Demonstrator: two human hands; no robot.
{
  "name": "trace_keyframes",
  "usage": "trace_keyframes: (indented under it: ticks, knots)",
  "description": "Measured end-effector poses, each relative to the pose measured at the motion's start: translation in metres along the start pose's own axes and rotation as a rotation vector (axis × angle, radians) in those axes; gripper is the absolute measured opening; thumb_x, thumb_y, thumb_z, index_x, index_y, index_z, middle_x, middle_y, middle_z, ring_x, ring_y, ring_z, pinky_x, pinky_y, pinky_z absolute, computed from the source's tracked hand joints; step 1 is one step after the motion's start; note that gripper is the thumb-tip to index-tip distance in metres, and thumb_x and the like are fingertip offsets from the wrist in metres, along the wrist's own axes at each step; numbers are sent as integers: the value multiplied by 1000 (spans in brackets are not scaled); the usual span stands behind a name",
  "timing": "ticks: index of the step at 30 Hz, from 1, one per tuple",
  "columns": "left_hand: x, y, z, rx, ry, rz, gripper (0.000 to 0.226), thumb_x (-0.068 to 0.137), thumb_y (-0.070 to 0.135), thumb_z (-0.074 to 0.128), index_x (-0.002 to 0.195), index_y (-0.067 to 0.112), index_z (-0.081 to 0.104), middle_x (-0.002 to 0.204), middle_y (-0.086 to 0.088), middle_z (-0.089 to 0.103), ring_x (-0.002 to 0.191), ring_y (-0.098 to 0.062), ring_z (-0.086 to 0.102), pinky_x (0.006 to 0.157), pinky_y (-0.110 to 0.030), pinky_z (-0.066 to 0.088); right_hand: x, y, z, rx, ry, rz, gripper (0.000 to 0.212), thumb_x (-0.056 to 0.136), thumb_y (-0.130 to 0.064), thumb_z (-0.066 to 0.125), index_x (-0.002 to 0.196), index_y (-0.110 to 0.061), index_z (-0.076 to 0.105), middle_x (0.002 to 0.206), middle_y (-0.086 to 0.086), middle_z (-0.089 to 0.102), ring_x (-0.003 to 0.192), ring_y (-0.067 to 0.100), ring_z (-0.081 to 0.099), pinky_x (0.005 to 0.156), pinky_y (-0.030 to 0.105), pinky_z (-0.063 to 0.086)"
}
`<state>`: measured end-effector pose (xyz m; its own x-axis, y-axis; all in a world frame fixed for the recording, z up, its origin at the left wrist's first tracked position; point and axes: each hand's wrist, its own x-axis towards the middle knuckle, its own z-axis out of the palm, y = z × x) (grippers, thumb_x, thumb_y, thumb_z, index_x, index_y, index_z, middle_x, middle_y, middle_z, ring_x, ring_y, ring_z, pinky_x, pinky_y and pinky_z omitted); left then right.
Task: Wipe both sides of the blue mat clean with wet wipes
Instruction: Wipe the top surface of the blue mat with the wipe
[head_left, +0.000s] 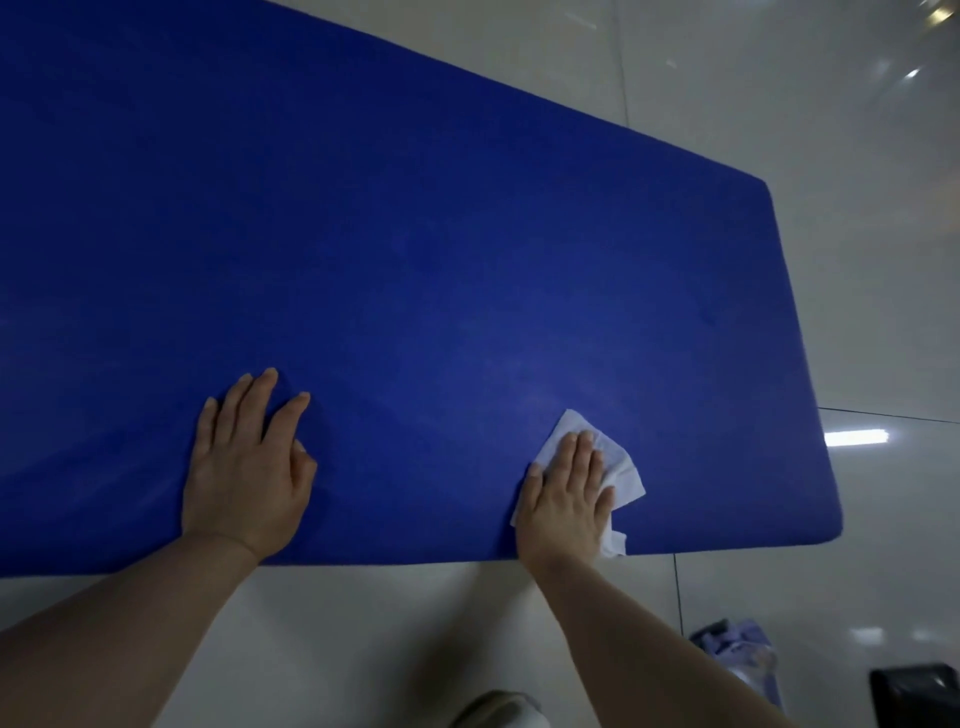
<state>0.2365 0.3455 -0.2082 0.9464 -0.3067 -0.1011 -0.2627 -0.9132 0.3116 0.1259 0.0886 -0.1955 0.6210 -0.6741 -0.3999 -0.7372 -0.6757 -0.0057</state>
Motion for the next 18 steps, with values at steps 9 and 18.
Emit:
trace_keyframes:
  ticks: [9, 18]
  knots:
    - [0, 1, -2, -9, -60, -1, 57, 88, 31, 24, 130, 5, 53, 146, -22, 38, 136, -38, 32, 117, -31, -7, 5, 2, -12, -39, -145, 0, 62, 100, -45, 4, 145, -19, -28, 155, -1, -30, 143, 18, -25, 115, 42, -13]
    - [0, 22, -21, 27, -170, -97, 53, 98, 20, 42, 149, 15, 32, 161, -11, 11, 148, -27, 10, 119, -47, 7, 9, 1, -24, -24, -256, -12, 63, 100, -47, 6, 145, -18, -29, 153, 0, -32, 142, 20, -27, 114, 43, -13]
